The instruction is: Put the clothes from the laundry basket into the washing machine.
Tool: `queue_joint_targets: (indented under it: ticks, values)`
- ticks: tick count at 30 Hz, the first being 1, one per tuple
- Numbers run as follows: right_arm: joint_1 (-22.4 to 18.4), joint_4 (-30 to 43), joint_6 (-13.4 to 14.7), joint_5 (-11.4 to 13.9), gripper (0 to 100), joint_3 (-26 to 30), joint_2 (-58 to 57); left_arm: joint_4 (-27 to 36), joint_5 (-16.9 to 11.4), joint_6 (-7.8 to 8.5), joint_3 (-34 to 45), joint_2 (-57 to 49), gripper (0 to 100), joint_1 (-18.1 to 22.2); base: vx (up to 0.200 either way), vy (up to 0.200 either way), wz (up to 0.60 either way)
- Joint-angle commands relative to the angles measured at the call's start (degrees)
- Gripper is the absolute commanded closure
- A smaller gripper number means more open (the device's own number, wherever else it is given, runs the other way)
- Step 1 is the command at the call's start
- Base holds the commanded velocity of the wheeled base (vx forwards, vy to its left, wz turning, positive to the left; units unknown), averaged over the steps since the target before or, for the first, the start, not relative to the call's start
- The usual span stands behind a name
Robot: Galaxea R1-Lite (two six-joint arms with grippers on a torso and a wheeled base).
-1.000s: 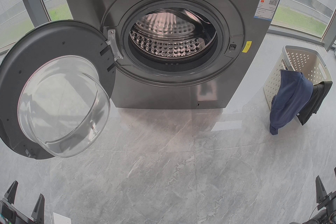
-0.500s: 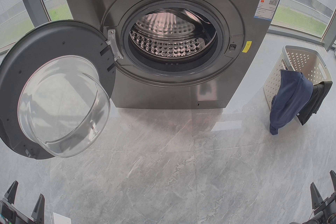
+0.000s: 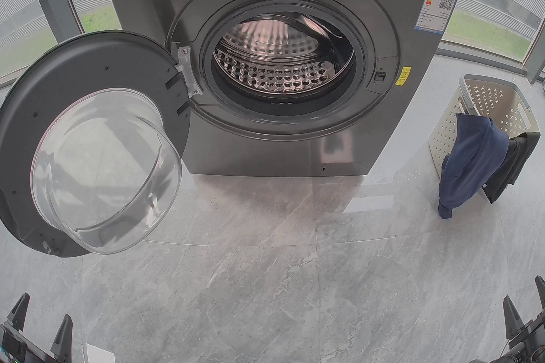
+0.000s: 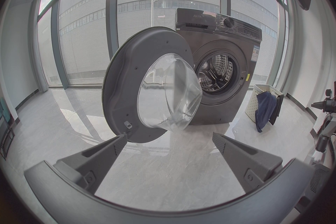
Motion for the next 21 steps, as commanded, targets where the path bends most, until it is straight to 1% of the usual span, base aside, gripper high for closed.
queue_joint_targets:
  ticks: [1,11,20,21]
  values:
    - [0.00,0.00,-0.02,-0.02,0,0.75,-0.22,-0.01,0.03,0.00,1.01,-0.68,0,0.03,0.000,-0.200,0.00]
    - [0.00,0.00,-0.02,-0.02,0,0.75,-0.22,-0.01,0.03,-0.09,1.01,-0.68,0,0.03,0.000,-0.200,0.00]
    - [0.00,0.00,-0.02,-0.02,0,0.75,-0.22,-0.01,0.03,-0.18,1.01,-0.68,0,0.03,0.000,0.000,0.00]
    - [0.00,0.00,-0.02,-0.02,0,0.75,-0.22,-0.01,0.03,-0.18,1.01,-0.68,0,0.03,0.200,0.000,0.00]
